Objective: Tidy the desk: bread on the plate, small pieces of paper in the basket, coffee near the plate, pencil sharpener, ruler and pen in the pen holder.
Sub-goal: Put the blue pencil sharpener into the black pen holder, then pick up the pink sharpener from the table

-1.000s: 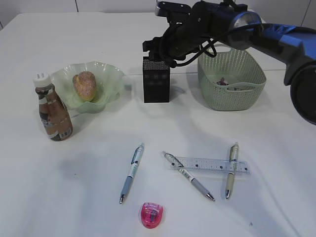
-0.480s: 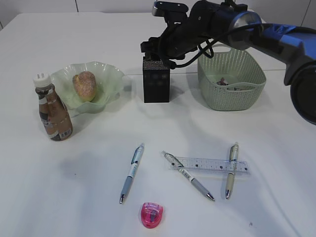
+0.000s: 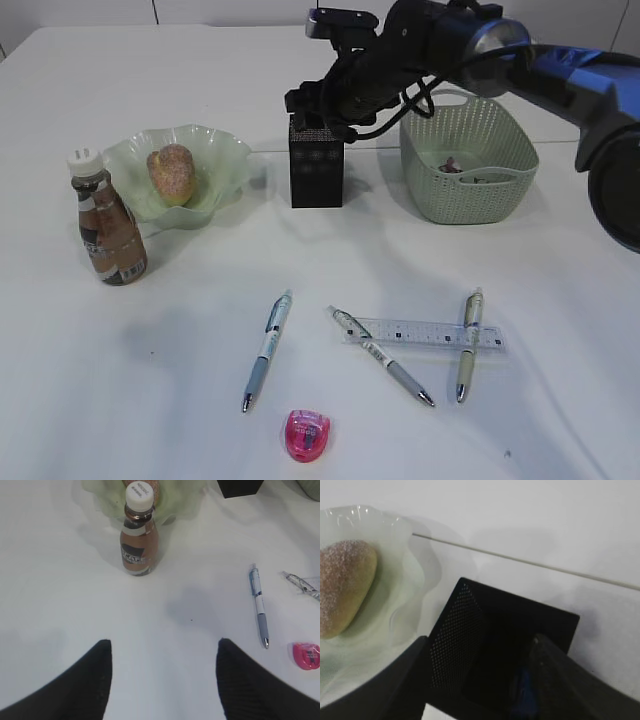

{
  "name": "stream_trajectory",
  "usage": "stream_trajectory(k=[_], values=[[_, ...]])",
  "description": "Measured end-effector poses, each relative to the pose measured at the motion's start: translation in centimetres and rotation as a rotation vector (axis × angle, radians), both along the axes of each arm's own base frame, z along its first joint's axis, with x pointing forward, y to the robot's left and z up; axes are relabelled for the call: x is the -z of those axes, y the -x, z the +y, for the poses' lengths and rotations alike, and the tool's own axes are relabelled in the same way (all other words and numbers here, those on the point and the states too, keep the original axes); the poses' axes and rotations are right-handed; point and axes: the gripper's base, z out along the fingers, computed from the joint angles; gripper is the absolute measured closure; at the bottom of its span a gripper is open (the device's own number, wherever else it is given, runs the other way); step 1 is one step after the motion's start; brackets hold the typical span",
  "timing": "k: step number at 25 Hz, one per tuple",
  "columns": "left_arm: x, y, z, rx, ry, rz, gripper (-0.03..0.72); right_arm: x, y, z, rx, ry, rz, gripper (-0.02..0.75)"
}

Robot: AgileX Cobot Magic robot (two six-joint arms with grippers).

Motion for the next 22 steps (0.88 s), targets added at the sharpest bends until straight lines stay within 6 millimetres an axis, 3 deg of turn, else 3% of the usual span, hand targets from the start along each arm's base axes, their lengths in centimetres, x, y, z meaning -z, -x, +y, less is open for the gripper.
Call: stream_trajectory(k=[3, 8, 11, 12, 14, 18, 20, 21, 22], values=[[0.0, 0.0, 0.0, 0.000, 0.000, 0.000, 0.226, -1.3, 0.4, 0.1, -0.035, 0.015, 0.037, 0.255], [0.0, 0.0, 0.0, 0.000, 0.000, 0.000, 0.226, -5.7, 1.5, 0.1, -0.097, 0.036, 0.051, 0.256], [0.0, 0.0, 0.0, 0.000, 0.000, 0.000, 0.226, -6.2, 1.7, 0.0, -0.106, 0.041, 0.057, 0.256], [0.0, 0.0, 0.0, 0.000, 0.000, 0.000, 0.226, -8.1, 3.0, -0.3, -0.141, 0.075, 0.111, 0.256], [0.0, 0.0, 0.0, 0.000, 0.000, 0.000, 0.226, -8.5, 3.5, -0.5, -0.149, 0.093, 0.133, 0.256], [0.0, 0.0, 0.0, 0.000, 0.000, 0.000, 0.226, -12.2, 5.3, -1.6, -0.130, 0.155, 0.115, 0.257], [0.0, 0.0, 0.0, 0.000, 0.000, 0.000, 0.226, -12.6, 5.5, -1.8, -0.125, 0.159, 0.109, 0.257], [0.0, 0.0, 0.0, 0.000, 0.000, 0.000, 0.227, -14.8, 6.7, -2.4, -0.095, 0.168, 0.088, 0.257], [0.0, 0.0, 0.0, 0.000, 0.000, 0.000, 0.228, -15.5, 7.3, -2.7, -0.086, 0.176, 0.084, 0.257]])
